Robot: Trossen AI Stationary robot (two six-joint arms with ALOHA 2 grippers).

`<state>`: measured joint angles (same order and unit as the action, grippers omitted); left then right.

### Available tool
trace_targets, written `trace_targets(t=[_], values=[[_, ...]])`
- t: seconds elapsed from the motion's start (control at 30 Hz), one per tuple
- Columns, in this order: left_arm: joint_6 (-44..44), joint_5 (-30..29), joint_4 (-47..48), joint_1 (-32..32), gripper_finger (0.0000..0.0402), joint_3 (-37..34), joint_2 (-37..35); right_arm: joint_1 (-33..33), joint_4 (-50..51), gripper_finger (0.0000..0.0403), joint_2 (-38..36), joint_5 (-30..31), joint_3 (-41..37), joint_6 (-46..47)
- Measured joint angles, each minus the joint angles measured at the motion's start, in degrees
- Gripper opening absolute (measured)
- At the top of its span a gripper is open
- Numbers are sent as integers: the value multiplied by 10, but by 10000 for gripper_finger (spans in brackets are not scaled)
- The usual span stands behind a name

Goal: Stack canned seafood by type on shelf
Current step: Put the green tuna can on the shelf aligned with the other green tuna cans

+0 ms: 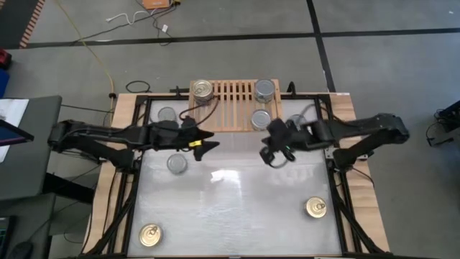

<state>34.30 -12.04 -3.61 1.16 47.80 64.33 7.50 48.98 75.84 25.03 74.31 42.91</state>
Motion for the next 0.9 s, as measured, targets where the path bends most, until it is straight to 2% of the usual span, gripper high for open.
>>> trace_targets(t=[0.17,0.3,0.5,0.9], values=[[1,-14,1,-10,286,-45,-55,-70,97,21,68,-12,100,-33],[15,-18,3,-12,286,-74,-85,-122,131,22,109,-47,144,-57],[24,-22,13,-12,286,-102,-118,-168,149,22,145,-82,152,-68],[14,-23,17,-2,286,-104,-119,-198,185,22,150,-77,153,-70]])
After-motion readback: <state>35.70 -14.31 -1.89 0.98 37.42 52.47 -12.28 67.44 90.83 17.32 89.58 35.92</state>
